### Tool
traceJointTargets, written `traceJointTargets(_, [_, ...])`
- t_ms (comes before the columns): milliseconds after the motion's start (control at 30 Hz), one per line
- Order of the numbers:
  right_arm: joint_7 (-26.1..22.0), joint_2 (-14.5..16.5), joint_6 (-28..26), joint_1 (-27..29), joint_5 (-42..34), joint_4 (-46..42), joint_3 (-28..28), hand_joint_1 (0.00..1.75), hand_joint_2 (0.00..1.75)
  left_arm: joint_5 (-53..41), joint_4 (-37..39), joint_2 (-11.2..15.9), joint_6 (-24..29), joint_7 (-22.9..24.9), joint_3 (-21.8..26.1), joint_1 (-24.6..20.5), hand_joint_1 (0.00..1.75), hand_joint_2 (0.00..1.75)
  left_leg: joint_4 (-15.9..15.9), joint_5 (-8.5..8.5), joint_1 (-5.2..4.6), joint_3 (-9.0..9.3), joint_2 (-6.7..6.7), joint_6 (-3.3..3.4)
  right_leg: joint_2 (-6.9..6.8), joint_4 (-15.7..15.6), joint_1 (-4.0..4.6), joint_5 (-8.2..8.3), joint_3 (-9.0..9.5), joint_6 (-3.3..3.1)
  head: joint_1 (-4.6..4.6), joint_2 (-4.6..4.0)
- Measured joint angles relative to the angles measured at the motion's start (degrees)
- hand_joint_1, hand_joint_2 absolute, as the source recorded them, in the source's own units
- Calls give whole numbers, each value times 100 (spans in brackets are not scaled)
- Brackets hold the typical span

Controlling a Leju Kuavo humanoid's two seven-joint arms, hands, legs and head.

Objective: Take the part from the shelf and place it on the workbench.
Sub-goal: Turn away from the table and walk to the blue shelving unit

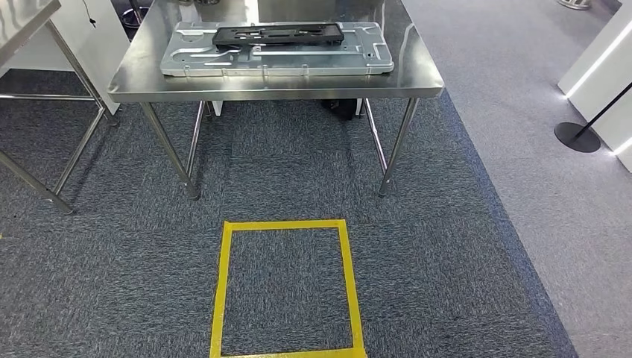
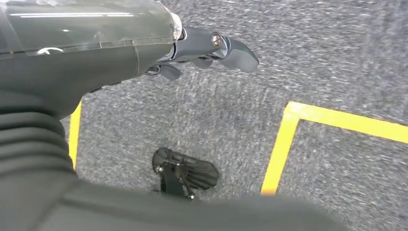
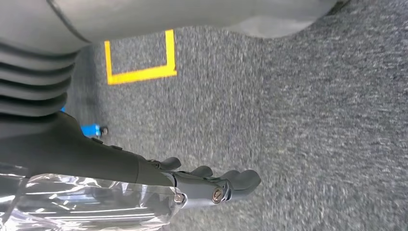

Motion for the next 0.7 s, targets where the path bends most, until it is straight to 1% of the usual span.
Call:
traceJointTargets(167, [53,6,135,1,-96,3,-23,0,175,141,-2,9,-3,208,-3,14,0,175,10,10,-11,-25,-1,14,0,-5,-10,27,-22,82,0,1])
traceJointTargets(233, [87,8,166,15,-267,1,88,0,175,289,-3,25,-2,279,-172,45,0,175,11,11,-12,-33,0,14,0,-5,-11,32,-32,101,0,1])
traceJointTargets(367, [128,8,213,58,-694,-21,415,0,175,655,-19,71,20,424,-600,111,0,175,12,16,-10,-43,1,11,0,2,-9,34,-49,107,0,1])
traceJointTargets(500, [182,6,247,125,-1117,-71,794,0,0,1022,-61,121,55,561,-1089,198,0,0,12,23,-7,-51,1,1,0,15,-6,30,-64,111,0,1])
traceJointTargets(700, [238,4,316,226,-1694,-161,1410,0,0,1524,-145,183,96,750,-1817,323,0,0,12,27,-5,-60,1,-6,1,27,-5,29,-79,111,0,1])
